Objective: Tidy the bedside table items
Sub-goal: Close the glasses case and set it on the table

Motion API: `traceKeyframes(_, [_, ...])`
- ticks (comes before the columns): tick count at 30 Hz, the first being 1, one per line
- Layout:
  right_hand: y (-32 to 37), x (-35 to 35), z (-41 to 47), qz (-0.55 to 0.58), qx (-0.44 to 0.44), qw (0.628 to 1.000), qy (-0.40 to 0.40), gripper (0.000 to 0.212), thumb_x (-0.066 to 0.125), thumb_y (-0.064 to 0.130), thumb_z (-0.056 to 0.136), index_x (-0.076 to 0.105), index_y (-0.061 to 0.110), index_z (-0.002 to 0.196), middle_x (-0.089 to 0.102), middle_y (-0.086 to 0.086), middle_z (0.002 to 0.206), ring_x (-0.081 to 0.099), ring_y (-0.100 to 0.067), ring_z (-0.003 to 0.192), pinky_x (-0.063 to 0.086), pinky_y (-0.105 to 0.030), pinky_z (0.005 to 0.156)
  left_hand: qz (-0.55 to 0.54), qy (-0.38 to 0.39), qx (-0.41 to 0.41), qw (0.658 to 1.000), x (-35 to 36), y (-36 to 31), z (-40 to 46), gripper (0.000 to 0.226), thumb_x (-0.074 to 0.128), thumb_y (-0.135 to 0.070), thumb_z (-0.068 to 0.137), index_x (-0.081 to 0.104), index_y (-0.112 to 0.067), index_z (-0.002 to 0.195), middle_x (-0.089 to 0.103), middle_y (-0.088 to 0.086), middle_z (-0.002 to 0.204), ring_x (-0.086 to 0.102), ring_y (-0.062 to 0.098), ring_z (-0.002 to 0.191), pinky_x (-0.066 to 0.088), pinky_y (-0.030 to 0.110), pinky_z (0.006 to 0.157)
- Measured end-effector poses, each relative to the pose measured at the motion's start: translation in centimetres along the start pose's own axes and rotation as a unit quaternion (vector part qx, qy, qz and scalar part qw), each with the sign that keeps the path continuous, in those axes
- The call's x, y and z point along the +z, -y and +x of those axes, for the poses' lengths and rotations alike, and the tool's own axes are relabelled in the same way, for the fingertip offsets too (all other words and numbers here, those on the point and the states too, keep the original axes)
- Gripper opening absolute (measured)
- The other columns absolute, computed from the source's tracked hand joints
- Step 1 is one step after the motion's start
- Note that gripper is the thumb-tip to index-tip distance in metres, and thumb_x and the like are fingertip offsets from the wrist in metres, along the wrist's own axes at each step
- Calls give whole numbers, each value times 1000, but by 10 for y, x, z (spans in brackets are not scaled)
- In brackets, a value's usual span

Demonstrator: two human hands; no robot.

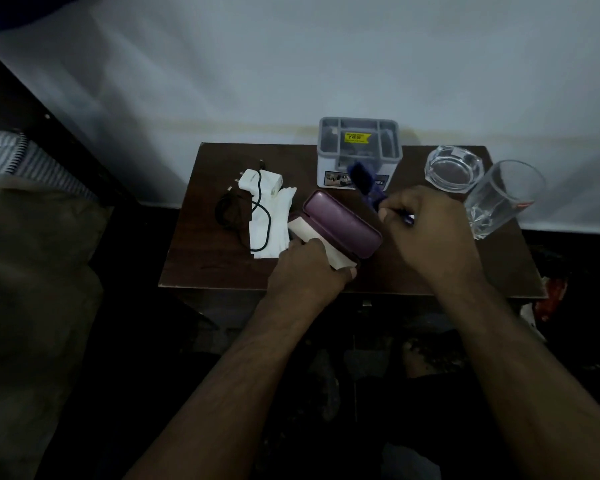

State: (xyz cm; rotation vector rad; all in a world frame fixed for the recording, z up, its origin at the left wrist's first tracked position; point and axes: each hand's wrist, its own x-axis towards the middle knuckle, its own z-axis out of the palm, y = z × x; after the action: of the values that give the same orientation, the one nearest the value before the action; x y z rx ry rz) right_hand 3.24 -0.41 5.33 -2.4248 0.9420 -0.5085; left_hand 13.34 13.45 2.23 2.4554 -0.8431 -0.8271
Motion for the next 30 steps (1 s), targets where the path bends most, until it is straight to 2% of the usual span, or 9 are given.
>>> traceKeyframes(3, [8,12,-2,77,-6,996,39,12,71,16,90,80,16,98,75,1,98,69,-16,90,52,-28,82,17,1,6,1000,2,-3,1,57,73,-53,85,59,-9,118,59,16,125,56,32,119,51,44,96])
traceKeyframes(6, [2,25,0,74,20,991,111,11,74,23,89,81,19,95,77,2,89,70,-16,85,52,-28,76,38,6,17,999,3,-5,4,54,76,-47,85,56,-9,118,59,16,124,56,33,117,51,42,91])
traceKeyframes(11, [-7,36,1,90,62,978,177,12,74,28,88,82,21,93,77,4,85,71,-12,81,53,-26,71,17,22,16,1000,3,-9,10,56,75,-44,84,60,-9,125,63,13,123,60,32,116,52,46,96])
traceKeyframes(15, [0,47,1,100,82,976,173,3,77,28,85,74,27,84,69,13,75,66,-4,75,42,-7,59,38,57,36,997,4,-11,13,43,66,-43,90,67,-10,117,68,13,113,63,31,108,53,47,93])
traceKeyframes(16, [2,50,2,107,91,976,167,8,77,26,85,70,29,85,66,14,75,65,-3,75,41,-6,59,42,56,38,997,4,-11,13,42,66,-41,90,67,-11,119,68,12,113,63,30,108,53,46,94])
traceKeyframes(20, [9,63,3,131,104,973,158,12,73,17,87,69,26,94,68,9,86,67,-14,86,45,-17,67,59,40,35,997,4,-12,13,41,63,-29,93,59,-9,129,65,14,122,62,33,113,52,46,97])
traceKeyframes(24, [15,72,-1,103,91,979,154,21,67,12,92,70,17,112,72,-5,111,66,-21,101,50,-27,88,57,30,11,998,1,-12,10,42,63,-18,93,53,-1,130,61,19,126,60,34,119,51,45,98])
traceKeyframes(27, [20,74,-1,73,64,984,150,26,63,6,90,70,15,114,72,-9,111,67,-25,102,53,-38,93,70,33,4,997,0,-11,9,45,62,-20,96,49,-1,135,60,18,132,59,34,124,50,47,101])
traceKeyframes(30, [21,72,0,69,57,984,153,29,59,1,89,69,11,114,73,-11,110,68,-28,102,52,-40,94,65,38,5,997,-1,-12,9,46,60,-20,96,47,-2,136,60,19,133,58,35,125,49,49,103])
